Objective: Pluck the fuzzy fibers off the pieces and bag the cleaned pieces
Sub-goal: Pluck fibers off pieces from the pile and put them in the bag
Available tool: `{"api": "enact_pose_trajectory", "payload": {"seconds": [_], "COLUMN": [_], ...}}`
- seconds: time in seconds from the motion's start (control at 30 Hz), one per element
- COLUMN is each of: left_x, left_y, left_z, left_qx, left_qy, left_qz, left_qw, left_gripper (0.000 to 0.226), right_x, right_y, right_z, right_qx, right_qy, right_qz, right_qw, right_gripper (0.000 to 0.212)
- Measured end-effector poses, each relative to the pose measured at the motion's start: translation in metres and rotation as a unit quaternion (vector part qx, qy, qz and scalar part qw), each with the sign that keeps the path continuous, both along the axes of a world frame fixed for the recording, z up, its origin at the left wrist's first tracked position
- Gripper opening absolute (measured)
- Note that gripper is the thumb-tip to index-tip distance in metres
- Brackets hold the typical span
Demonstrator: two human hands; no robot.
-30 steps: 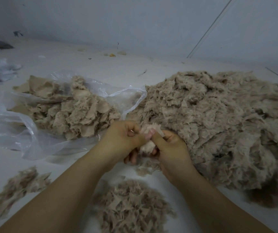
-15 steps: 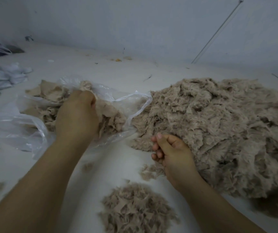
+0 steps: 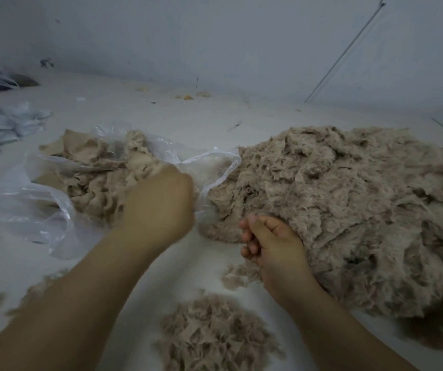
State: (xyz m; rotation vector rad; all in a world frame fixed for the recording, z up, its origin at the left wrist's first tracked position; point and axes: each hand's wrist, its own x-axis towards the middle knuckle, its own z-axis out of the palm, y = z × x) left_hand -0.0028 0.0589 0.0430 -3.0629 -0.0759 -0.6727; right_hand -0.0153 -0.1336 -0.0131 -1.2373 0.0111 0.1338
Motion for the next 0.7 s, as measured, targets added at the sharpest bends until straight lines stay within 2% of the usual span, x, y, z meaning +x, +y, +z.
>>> {"api": "enact_pose_trajectory", "payload": {"seconds": [0.1, 0.17, 0.23, 0.37, 0.47, 0.6, 0.7], "left_x": [-0.006, -0.004, 0.001, -0.005, -0.016, -0.023, -0.024], "left_y": [-0.042, -0.055, -0.052, -0.053, -0.058, -0.067, -0.067], "left_z": [-0.005, -0.015, -0.020, -0.025, -0.026, -0.030, -0.027], "left_qx": [-0.120, -0.148, -0.194, -0.353, -0.362, -0.372, -0.456], "left_qy": [0.133, 0.160, 0.148, 0.061, -0.016, -0.052, -0.091], "left_qz": [-0.139, -0.172, -0.157, -0.179, -0.236, -0.269, -0.274], "left_qw": [0.974, 0.961, 0.957, 0.916, 0.902, 0.887, 0.842], "left_gripper": [0.017, 0.015, 0.029, 0.019, 0.023, 0.032, 0.026], "right_x": [0.000, 0.000, 0.001, 0.003, 0.005, 0.006, 0.004], "right_y": [-0.001, -0.001, -0.001, -0.001, -0.001, -0.002, -0.002], "right_z": [0.000, 0.000, -0.001, -0.003, -0.003, -0.002, -0.002], "right_qx": [0.009, 0.010, 0.002, -0.006, -0.013, -0.007, -0.012], "right_qy": [0.006, 0.007, 0.004, 0.002, -0.002, 0.005, -0.005], "right_qz": [-0.001, 0.000, 0.003, 0.012, 0.022, 0.031, 0.029], "right_qw": [1.000, 1.000, 1.000, 1.000, 1.000, 0.999, 0.999], "right_gripper": [0.026, 0.025, 0.025, 0.020, 0.026, 0.041, 0.038]}}
